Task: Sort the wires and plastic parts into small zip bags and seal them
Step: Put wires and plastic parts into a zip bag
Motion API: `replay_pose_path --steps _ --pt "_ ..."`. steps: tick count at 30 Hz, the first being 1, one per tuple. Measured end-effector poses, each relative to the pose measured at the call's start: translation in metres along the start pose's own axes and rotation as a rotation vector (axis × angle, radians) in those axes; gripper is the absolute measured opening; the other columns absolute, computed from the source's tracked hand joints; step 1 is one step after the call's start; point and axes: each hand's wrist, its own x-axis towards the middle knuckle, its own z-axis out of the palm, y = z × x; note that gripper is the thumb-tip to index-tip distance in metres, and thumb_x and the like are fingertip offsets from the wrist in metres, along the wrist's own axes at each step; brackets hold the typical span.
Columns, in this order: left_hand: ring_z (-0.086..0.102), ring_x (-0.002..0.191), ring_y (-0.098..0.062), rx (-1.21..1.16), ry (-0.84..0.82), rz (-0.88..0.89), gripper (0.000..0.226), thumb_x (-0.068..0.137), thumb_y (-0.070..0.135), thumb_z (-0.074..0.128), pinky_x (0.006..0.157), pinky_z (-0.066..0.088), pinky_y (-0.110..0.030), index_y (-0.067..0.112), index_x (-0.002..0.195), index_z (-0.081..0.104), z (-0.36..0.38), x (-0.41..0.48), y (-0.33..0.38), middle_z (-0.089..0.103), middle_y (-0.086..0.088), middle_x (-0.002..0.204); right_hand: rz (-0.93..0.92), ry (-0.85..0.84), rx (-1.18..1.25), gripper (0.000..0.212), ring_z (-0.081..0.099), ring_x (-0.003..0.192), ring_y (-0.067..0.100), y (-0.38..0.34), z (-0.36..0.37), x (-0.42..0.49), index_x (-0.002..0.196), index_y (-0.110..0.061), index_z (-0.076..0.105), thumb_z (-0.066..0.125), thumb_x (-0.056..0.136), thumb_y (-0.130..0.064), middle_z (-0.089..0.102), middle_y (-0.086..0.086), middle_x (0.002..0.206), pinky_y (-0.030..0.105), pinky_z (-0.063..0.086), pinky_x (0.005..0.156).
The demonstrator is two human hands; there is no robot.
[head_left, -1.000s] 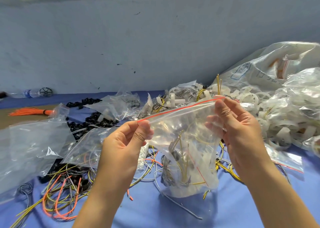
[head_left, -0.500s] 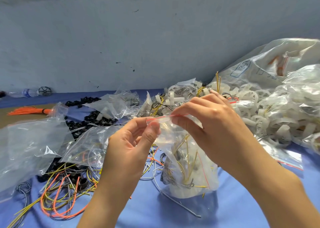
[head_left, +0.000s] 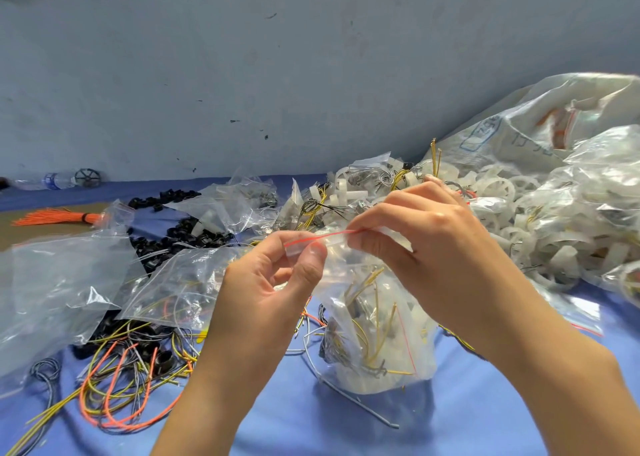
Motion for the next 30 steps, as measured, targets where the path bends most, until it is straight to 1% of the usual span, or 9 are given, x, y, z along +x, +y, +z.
replay_pose_path --steps 7,11,15,19,24,25,27,29,30 --pt "0.068 0.084 -0.003 -0.008 -0.036 0.004 0.011 0.082 0.039 0.066 0.075 0.047 -0.010 0.032 0.088 0.072 0.002 -0.001 0.004 0.074 0.011 0.086 -0.051 -0.002 0.011 0.018 0.057 0.084 0.022 -0.007 0.002 0.001 0.093 -0.026 0.074 0.059 0.092 -0.036 0.069 -0.010 0.084 0.042 0.044 0.091" --pt "0.067 0.078 -0.001 -0.014 -0.003 -0.014 0.008 0.082 0.036 0.070 0.070 0.045 -0.007 0.028 0.084 0.071 0.000 0.000 0.005 0.073 0.011 0.082 -0.002 -0.015 -0.039 0.021 0.058 0.089 0.025 -0.006 0.000 -0.001 0.092 -0.028 0.074 0.058 0.090 -0.041 0.068 -0.010 0.085 0.049 0.042 0.097" --pt "0.066 0.072 -0.002 0.036 -0.039 -0.069 0.017 0.076 0.045 0.068 0.065 0.045 -0.008 0.034 0.087 0.072 -0.004 0.000 0.007 0.074 0.011 0.081 -0.014 -0.022 -0.060 0.020 0.057 0.086 0.025 -0.004 -0.002 -0.002 0.091 -0.026 0.074 0.058 0.091 -0.039 0.067 -0.009 0.084 0.046 0.043 0.095" --pt "0.071 0.083 -0.009 0.036 -0.103 -0.068 0.018 0.076 0.044 0.077 0.072 0.052 -0.015 0.032 0.089 0.076 -0.010 0.000 0.013 0.076 0.008 0.088 -0.062 -0.006 -0.056 0.018 0.056 0.087 0.022 -0.006 -0.002 -0.002 0.091 -0.029 0.073 0.058 0.092 -0.039 0.066 -0.011 0.083 0.045 0.043 0.096" --pt "0.069 0.080 -0.002 0.076 -0.050 -0.034 0.012 0.078 0.039 0.070 0.067 0.047 -0.007 0.033 0.086 0.076 -0.016 0.000 0.015 0.075 0.010 0.083 -0.002 0.018 -0.025 0.022 0.057 0.091 0.021 0.004 -0.006 -0.002 0.095 -0.029 0.072 0.058 0.090 -0.044 0.069 -0.012 0.089 0.045 0.044 0.094" --pt "0.069 0.079 -0.001 0.074 -0.027 -0.035 0.011 0.078 0.038 0.070 0.067 0.047 -0.006 0.033 0.086 0.076 -0.017 0.000 0.014 0.075 0.011 0.083 0.041 0.024 -0.004 0.022 0.057 0.091 0.021 0.010 -0.008 -0.004 0.095 -0.028 0.073 0.059 0.090 -0.044 0.069 -0.012 0.090 0.042 0.045 0.092" --pt "0.069 0.076 0.000 0.066 0.022 -0.040 0.011 0.080 0.038 0.070 0.067 0.046 -0.005 0.032 0.088 0.075 -0.021 0.001 0.012 0.075 0.012 0.082 0.159 0.044 0.116 0.019 0.057 0.087 0.015 0.020 -0.012 -0.008 0.093 -0.027 0.074 0.063 0.089 -0.041 0.069 -0.015 0.085 0.026 0.044 0.085" --pt "0.067 0.074 0.003 0.059 0.066 -0.042 0.012 0.080 0.038 0.069 0.065 0.045 -0.003 0.032 0.088 0.075 -0.023 0.001 0.011 0.074 0.013 0.080 0.299 0.057 0.317 0.009 0.059 0.078 0.003 0.029 -0.015 -0.012 0.089 -0.027 0.074 0.068 0.085 -0.033 0.069 -0.016 0.077 0.009 0.040 0.070" --pt "0.067 0.073 0.004 0.058 0.079 -0.043 0.012 0.080 0.039 0.069 0.064 0.044 -0.003 0.032 0.088 0.075 -0.023 0.002 0.011 0.074 0.014 0.079 0.354 0.056 0.422 0.007 0.061 0.073 -0.001 0.032 -0.015 -0.014 0.088 -0.026 0.074 0.069 0.084 -0.030 0.070 -0.018 0.075 0.006 0.040 0.066"
